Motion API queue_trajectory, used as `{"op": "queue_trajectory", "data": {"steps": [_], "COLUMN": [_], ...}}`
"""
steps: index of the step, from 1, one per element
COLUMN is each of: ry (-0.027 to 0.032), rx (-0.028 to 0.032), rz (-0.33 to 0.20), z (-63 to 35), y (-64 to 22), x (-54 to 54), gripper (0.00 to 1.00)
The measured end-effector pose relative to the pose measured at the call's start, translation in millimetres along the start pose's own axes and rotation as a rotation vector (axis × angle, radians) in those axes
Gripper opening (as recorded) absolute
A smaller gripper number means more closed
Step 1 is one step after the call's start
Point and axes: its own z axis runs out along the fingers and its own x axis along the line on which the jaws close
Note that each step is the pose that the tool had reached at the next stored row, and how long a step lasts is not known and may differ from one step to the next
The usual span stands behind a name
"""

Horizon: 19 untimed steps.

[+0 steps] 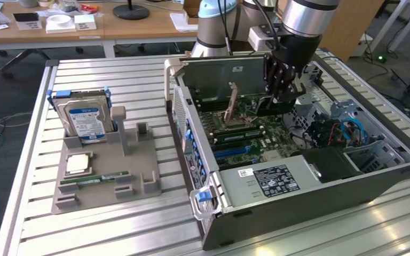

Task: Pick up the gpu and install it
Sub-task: 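Insert the gpu into the slot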

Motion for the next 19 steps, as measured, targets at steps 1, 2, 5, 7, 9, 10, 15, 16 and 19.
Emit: {"op": "queue_trajectory", "data": {"steps": [1, 2, 5, 7, 9, 10, 15, 16, 19], "ry": [0.0, -0.0003, -0.0003, -0.0009, -0.0005, -0.0003, -0.0004, -0.0003, -0.0005], "rx": [0.0, 0.0001, 0.0001, 0.0003, 0.0002, 0.0002, 0.0001, 0.0001, 0.0001], "rz": [0.0, 0.0, 0.0, 0.0, 0.0, 0.0, 0.0, 0.0, 0.0], "z": [0.0, 0.2, 0.3, 1.1, 2.6, 3.4, 7.5, 8.5, 11.9], "y": [0.0, 0.1, 0.1, 0.0, 0.1, 0.0, 0.1, 0.1, 0.1], "x": [0.0, 0.0, 0.0, -0.1, 0.0, 0.0, 0.1, 0.2, 0.2], "gripper": [0.26, 0.26, 0.26, 0.26, 0.26, 0.26, 0.26, 0.26, 0.26]}}
